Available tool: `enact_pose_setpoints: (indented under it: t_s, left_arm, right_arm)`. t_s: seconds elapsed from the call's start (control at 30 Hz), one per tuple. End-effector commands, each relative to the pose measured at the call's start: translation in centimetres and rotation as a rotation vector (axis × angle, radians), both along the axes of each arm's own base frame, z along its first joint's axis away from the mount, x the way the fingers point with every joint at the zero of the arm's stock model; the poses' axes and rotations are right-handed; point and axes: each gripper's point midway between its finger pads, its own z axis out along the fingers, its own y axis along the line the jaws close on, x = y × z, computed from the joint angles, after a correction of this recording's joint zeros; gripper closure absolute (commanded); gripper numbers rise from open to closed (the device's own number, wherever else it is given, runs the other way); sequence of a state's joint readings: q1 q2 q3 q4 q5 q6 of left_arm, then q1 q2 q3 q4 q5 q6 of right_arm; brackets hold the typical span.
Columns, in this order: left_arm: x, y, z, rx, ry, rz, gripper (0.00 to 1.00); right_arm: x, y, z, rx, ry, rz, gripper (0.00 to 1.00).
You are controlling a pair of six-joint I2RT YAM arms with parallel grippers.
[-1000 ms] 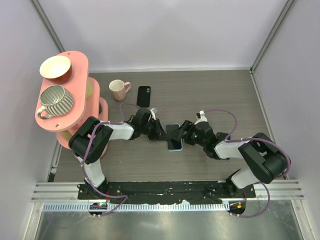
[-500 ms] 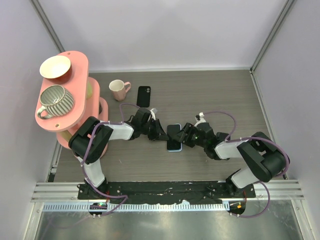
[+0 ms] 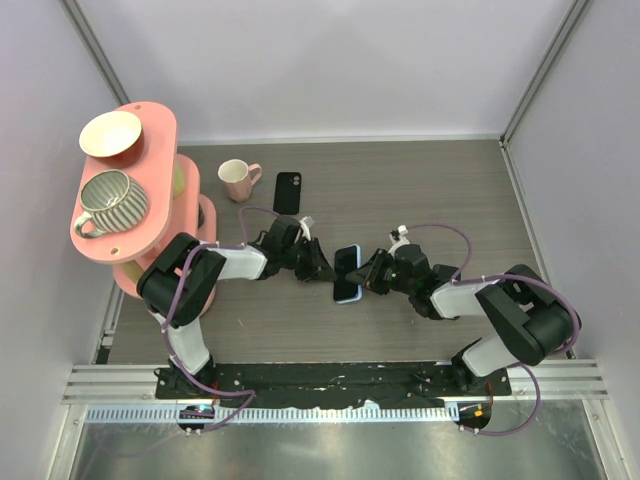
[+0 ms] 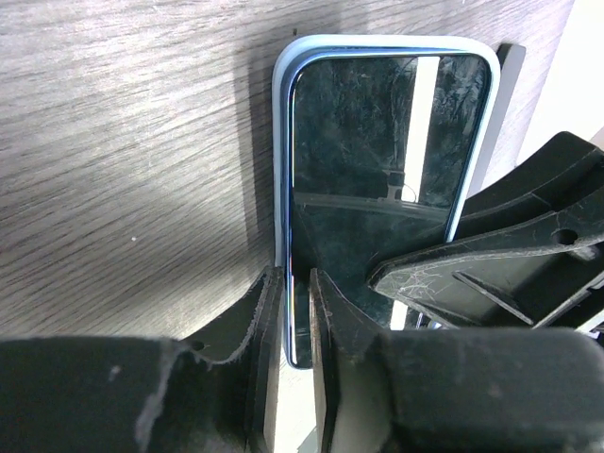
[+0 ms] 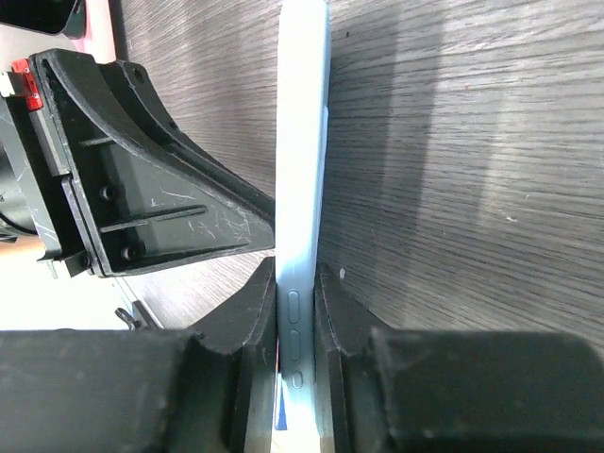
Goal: Put the phone into the phone case
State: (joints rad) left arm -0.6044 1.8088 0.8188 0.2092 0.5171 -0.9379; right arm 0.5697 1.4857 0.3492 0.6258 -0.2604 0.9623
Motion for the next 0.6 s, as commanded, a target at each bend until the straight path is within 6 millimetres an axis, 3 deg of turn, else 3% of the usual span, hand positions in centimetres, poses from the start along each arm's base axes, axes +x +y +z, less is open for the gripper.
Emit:
enact_pose_setpoints:
  t_s: [0.0, 0.1, 0.13, 0.2, 0.23, 0.3, 0.33, 0.43, 0.57]
  left_arm:
    - [-1.5, -0.3, 0.3, 0.034, 0.005, -0.063, 0.77]
    - [-1.1, 0.0, 2.1, 0.048, -0.033, -0.084, 0.67]
    - [-0.5, -0.3, 4.0, 0.027, -0.078, -0.086, 0.61]
    - [-0.2, 0.0, 5.4, 0.022, -0.100, -0.087, 0.55]
    - [0.2, 0.1, 7.4, -0.005, -0.143, -0.080, 0.49]
    - [0.3, 0.2, 9.3, -0.037, -0.198, -0.092, 0.42]
    - [0.2, 0.2, 11.0, -0.060, -0.241, -0.097, 0.36]
    - [-0.4, 0.3, 13.2, -0.098, -0.313, -0.133, 0.28]
    - [-1.5, 0.2, 16.1, -0.180, -0.372, -0.168, 0.24]
  right_arm:
    - [-1.2, 1.4, 2.6, 0.059, -0.059, 0.130, 0.99]
    - [-1.2, 0.7, 3.0, 0.064, -0.075, 0.124, 0.99]
    - [-0.9, 0.0, 3.6, 0.072, -0.093, 0.107, 0.99]
    - [-1.0, -0.5, 4.2, 0.089, -0.100, 0.114, 0.99]
    - [-0.6, -1.2, 5.0, 0.098, -0.123, 0.102, 0.99]
    - [-0.7, -1.4, 6.2, 0.129, -0.143, 0.127, 0.99]
    - [-0.7, -1.4, 6.9, 0.145, -0.161, 0.136, 0.99]
    - [-1.2, -1.5, 10.1, 0.226, -0.235, 0.187, 0.99]
    - [-2.7, -1.2, 14.4, 0.364, -0.311, 0.243, 0.99]
